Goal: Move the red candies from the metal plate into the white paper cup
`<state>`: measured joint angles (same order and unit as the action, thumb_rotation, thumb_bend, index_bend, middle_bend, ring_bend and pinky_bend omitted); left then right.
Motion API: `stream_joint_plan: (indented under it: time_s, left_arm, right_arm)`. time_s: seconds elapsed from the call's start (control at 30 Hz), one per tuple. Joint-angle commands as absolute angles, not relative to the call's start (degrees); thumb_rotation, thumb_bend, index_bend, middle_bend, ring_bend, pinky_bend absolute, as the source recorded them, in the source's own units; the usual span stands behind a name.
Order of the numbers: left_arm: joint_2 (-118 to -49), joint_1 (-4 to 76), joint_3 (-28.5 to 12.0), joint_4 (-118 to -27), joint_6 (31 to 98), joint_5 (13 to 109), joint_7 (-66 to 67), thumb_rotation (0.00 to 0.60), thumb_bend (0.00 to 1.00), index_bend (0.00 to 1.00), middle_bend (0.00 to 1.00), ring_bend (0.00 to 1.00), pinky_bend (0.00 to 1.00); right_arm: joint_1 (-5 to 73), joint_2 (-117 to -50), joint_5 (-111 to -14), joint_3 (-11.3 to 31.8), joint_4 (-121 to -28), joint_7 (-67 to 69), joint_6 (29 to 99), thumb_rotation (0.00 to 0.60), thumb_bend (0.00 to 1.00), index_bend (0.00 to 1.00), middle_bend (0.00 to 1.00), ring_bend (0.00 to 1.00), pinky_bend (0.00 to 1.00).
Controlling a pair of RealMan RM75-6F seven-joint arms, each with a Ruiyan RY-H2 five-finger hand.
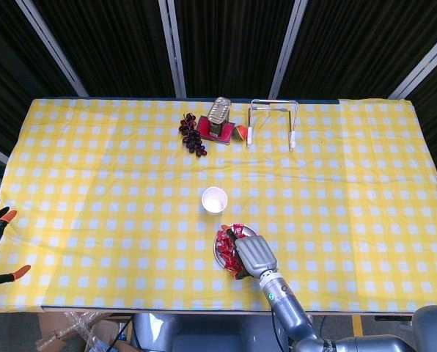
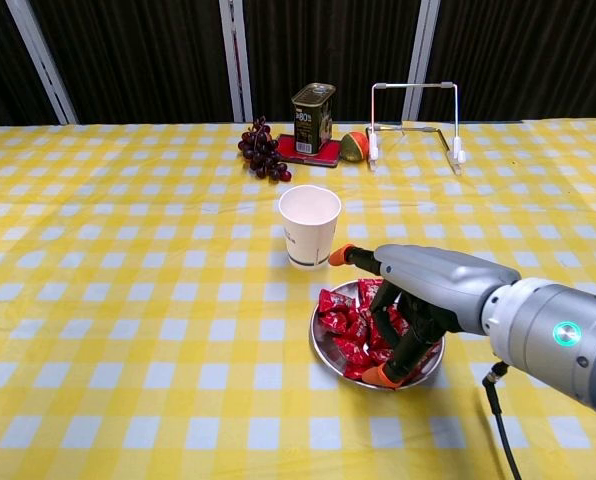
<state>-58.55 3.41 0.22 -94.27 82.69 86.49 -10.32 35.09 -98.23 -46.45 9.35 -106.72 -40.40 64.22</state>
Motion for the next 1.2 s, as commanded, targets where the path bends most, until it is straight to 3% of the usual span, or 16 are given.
stream_joint_plan:
  time_s: [0.03,0.6,0.93,1.07,1.2]
  left_arm:
    - [-58.5,3.4,0.2,-94.3,82.6,86.4,-10.4,0.6,0.03,0.0,0.0,0.0,0.0]
    - [-58.3,3.5,0.2,-94.5,82.3,86.2,-10.5,0.6,0.03,0.0,0.0,0.0,0.0]
    - [-58.4,3.5,0.2,-94.7,82.3,86.0,-10.2,0.6,0.03,0.0,0.0,0.0,0.0]
    - [-58.4,3.5,0.2,-94.7,82.3,86.0,-10.1,0.6,0.03,0.0,0.0,0.0,0.0]
    - [-58.4,3.5,0.2,-94.6,82.4,86.1,-10.1,0.6,0.03,0.0,0.0,0.0,0.0]
  right_arm:
    - [35.8,-99.0,-45.4,9.5,-105.6,-40.4,64.4,0.6,0.25,0.07,0.72,0.88,1.0]
    - [37.5,-99.9,-41.5,9.1,-102.2,-40.3,64.8,0.6,0.31,0.12,0.72,0.88,1.0]
    - [37.9,-99.0,-39.7,8.3,-102.1,-40.5,65.0,0.6,0.36,0.23,0.72,0.88,1.0]
    - [38.2,-98.8,-39.1,8.0,-102.1,-40.7,65.0,0.6,0.4,0.31,0.72,0.88,1.0]
    - [38.4,-98.8,-38.5,8.0,-102.0,-40.3,64.9,0.6,0.47,0.48,0.73,0.9,1.0]
